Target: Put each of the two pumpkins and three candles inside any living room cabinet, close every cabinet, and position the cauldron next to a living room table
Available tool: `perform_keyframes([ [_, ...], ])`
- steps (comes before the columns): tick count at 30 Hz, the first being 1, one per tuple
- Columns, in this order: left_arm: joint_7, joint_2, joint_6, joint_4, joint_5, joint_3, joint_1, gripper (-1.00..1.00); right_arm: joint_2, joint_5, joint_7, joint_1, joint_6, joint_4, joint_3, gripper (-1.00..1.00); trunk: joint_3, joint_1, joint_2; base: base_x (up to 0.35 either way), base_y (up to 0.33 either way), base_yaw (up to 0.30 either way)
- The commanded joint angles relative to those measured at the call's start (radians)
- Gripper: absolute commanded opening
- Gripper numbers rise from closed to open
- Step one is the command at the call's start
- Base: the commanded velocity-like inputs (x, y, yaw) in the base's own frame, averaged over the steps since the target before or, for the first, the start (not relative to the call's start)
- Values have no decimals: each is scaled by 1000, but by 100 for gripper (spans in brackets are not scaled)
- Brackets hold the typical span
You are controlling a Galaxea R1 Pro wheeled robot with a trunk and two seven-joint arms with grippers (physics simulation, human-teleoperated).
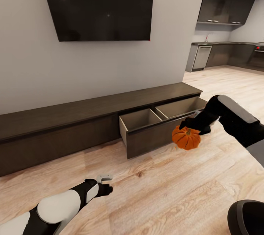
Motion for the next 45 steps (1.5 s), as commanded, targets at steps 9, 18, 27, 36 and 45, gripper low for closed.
perform_keyframes([
  [9, 1, -13, 9, -3, 3, -9, -1, 100, 214, 63, -46, -85, 19, 120, 143, -100, -1, 0, 0, 0, 0, 0],
  [18, 2, -24, -1, -2, -1, -14, -1, 100, 225, 114, -41, -90, -15, -28, 140, -100, -1, 0, 0, 12, 0, 0],
  [27, -1, -23, -3, -2, -1, -14, 0, 100, 255, 116, -46, -130, -19, -53, 92, -100, -1, 0, 0, 251, 0, 0],
  [36, -1, -21, 1, -2, -1, -15, -1, 100, 318, 120, -46, -146, -16, -12, 88, -100, -1, 0, 0, 268, 133, 0],
  [45, -1, -20, 5, -2, -1, -15, 0, 100, 378, 285, 14, -146, -9, 59, 89, -100, -1, 0, 0, 37, 285, 0],
])
